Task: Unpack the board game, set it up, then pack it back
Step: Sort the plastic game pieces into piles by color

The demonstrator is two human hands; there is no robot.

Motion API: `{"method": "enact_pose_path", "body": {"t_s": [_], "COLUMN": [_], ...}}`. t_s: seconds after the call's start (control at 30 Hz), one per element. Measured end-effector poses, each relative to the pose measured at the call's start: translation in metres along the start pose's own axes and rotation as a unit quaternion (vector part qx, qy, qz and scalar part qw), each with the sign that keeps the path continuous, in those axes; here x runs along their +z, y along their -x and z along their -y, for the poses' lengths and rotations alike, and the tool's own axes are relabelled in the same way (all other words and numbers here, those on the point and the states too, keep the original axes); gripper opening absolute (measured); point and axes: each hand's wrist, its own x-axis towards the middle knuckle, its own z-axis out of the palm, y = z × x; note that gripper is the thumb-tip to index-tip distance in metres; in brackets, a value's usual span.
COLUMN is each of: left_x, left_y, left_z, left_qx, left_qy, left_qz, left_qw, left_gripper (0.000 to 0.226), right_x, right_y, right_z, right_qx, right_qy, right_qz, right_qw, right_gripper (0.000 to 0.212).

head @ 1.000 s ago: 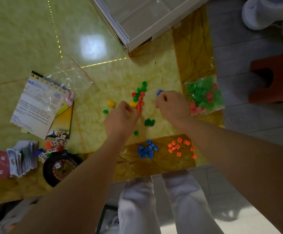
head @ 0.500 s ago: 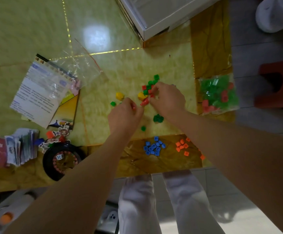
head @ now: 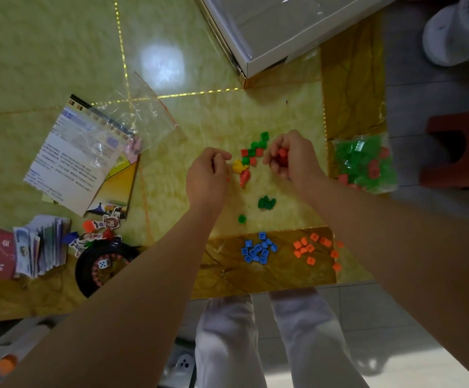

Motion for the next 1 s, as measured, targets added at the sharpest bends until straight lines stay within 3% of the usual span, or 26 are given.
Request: {"method": "enact_pose_path", "body": {"t_s": [0.07,0.13,0.27,0.4,0.5,0.73,0.83,0.93,1.0], "left_x": [0.002,0.003,0.004,0.01,0.016,0.018,0.01,0.005,0.001], "left_y": [-0.005,-0.009,-0.014,-0.017,-0.021,-0.026,-0.024,-0.023,-0.023], "left_z": [-0.009,-0.015,-0.024,-0.027,-0.027,-0.025,-0.02,-0.019,-0.019], "left_qx": [-0.019,-0.034,-0.006,0.037,0.058,0.073,0.061,-0.017,-0.061], "left_qy": [0.046,0.035,-0.1,-0.217,-0.256,-0.307,-0.218,-0.065,0.042], "left_qz": [-0.006,-0.013,0.004,0.02,0.021,0.007,0.009,-0.014,-0.004], "left_qw": [0.999,0.999,0.995,0.975,0.965,0.949,0.974,0.998,0.997], "left_gripper": [0.03,0.03,0.025,0.012,0.02,0.014,0.013,0.02,0.032], "right_x": [-0.002,-0.002,-0.004,-0.003,0.001,0.006,0.005,0.003,0.005], "right_y": [-0.002,-0.005,-0.011,-0.012,-0.015,-0.026,-0.022,-0.019,-0.015], "right_z": [0.011,0.015,0.013,0.002,-0.004,-0.007,-0.005,0.0,0.012], "right_qx": [0.035,0.035,-0.018,-0.134,-0.192,-0.23,-0.237,-0.205,-0.121], "right_qy": [-0.075,-0.061,0.149,0.41,0.521,0.568,0.513,0.346,0.217], "right_qz": [0.026,0.025,-0.026,-0.017,-0.024,-0.055,-0.05,-0.015,0.017], "right_qw": [0.996,0.997,0.988,0.902,0.831,0.789,0.824,0.915,0.968], "right_gripper": [0.034,0.034,0.033,0.012,0.022,0.012,0.011,0.026,0.029]}}
